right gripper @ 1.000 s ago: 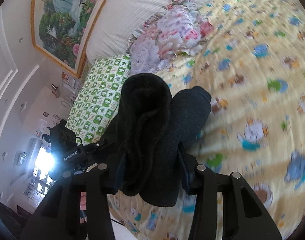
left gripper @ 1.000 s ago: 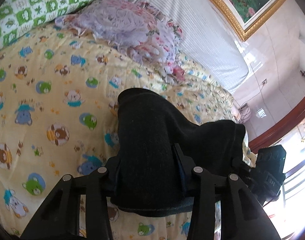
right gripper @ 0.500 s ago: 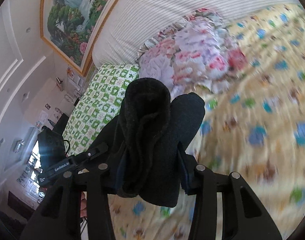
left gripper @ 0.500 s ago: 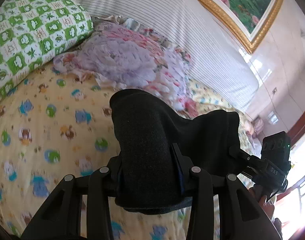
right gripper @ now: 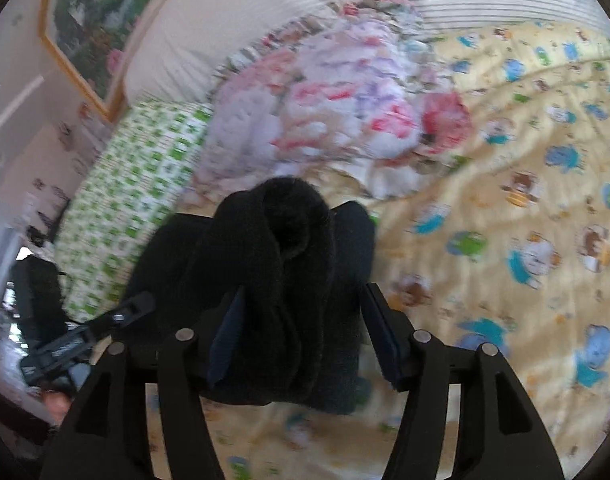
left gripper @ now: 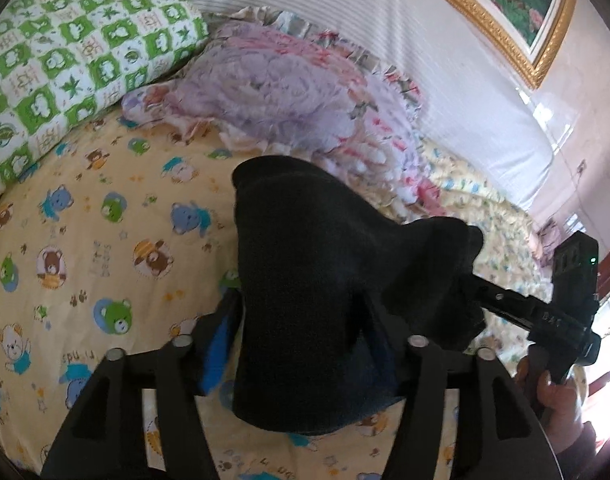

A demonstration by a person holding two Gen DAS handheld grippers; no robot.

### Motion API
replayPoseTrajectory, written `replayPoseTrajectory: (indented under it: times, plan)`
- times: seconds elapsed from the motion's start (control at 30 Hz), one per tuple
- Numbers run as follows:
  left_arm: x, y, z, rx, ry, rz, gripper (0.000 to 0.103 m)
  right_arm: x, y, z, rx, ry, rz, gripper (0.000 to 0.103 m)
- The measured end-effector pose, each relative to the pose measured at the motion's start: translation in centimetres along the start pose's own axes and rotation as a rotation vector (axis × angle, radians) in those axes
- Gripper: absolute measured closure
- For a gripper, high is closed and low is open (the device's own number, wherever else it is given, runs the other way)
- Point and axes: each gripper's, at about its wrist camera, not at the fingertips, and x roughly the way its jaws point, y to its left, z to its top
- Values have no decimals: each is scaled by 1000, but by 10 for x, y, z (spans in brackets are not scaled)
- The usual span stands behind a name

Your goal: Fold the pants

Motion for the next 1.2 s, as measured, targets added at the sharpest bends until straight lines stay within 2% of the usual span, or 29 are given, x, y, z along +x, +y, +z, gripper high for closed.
replayPoseTrajectory:
  times: [0.07, 0.2, 0.43, 0.67, 0.73, 0.8, 1.0, 1.2]
  plan:
    - [2, 3, -3, -12, -2, 6, 31, 0, -8, -1, 16, 6, -21, 36]
    - [7, 6, -8, -25, 7, 24, 27, 3, -18, -3, 32, 10, -43, 36]
    - [-4, -6, -10, 17, -15, 68, 28, 3, -19, -4, 34, 3, -47, 32]
    - [-21, -14, -17, 33, -25, 56, 28, -24, 2, -9, -24, -57, 7, 30]
    - [-25, -15, -20, 42, -29, 60, 26, -32, 12, -11, -60, -65, 22, 23]
    - [-29, -17, -24, 57, -32, 70, 25, -38, 21, -15, -90, -65, 32, 17]
    - [-41, -18, -36, 67, -22, 77, 23, -46, 47, -30, -203, -48, 42, 13]
    - [-49, -21, -46, 82, -15, 114, 23, -48, 54, -44, -237, -31, 42, 12]
